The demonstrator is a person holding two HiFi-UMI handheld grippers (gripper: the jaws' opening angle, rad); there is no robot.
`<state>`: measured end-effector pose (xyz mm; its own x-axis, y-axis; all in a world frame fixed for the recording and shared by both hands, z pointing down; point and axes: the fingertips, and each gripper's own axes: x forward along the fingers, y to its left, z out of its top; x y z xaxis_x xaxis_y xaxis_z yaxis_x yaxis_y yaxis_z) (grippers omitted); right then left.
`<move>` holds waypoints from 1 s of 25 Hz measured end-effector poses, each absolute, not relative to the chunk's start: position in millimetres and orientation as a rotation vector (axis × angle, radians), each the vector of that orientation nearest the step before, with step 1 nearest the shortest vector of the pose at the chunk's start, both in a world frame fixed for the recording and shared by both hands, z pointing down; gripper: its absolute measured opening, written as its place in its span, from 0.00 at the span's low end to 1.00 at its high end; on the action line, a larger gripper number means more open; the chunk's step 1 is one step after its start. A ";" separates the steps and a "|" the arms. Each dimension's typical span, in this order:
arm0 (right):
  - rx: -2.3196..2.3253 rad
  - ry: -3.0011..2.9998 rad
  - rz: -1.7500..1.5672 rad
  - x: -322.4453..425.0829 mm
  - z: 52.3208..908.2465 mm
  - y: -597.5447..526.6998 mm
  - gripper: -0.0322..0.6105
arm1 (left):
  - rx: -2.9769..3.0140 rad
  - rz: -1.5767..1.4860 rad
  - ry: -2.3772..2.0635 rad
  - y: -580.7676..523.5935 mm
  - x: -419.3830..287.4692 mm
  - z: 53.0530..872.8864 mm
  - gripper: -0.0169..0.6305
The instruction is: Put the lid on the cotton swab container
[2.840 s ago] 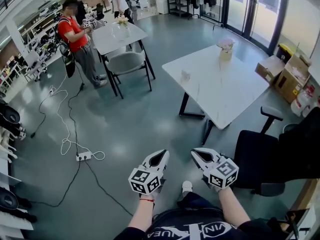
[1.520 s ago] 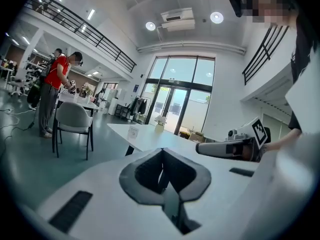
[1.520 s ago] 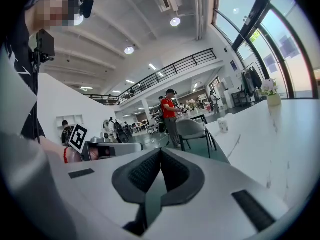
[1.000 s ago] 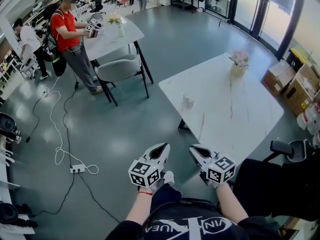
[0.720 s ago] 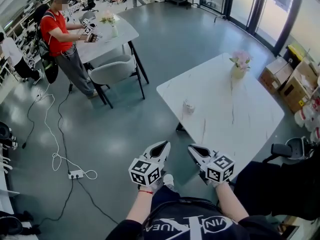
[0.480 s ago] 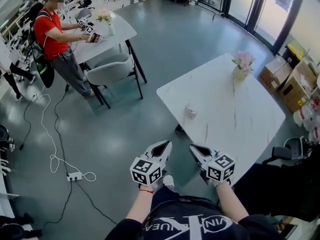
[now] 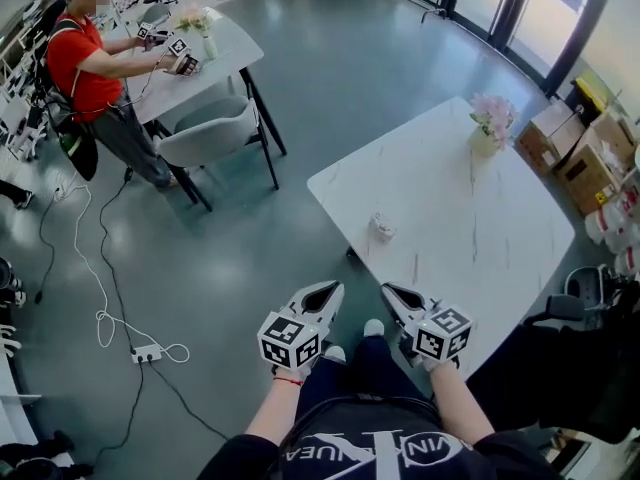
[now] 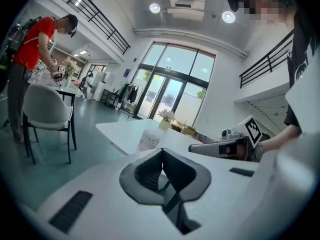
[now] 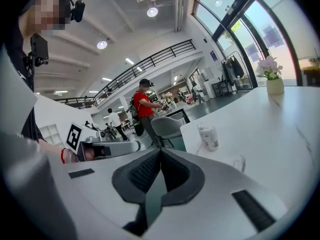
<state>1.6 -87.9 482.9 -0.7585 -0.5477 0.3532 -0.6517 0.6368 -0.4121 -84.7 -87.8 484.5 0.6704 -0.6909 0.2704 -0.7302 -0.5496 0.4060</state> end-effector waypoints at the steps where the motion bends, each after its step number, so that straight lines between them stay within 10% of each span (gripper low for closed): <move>1: 0.996 -2.656 0.793 5.9 486.4 -94.2 0.05 | 2.394 0.110 -1.089 -94.5 -79.8 488.5 0.04; 25: 1.152 -2.545 0.978 94.3 539.5 -258.3 0.05 | 2.344 0.314 -0.973 -223.0 -28.0 535.4 0.04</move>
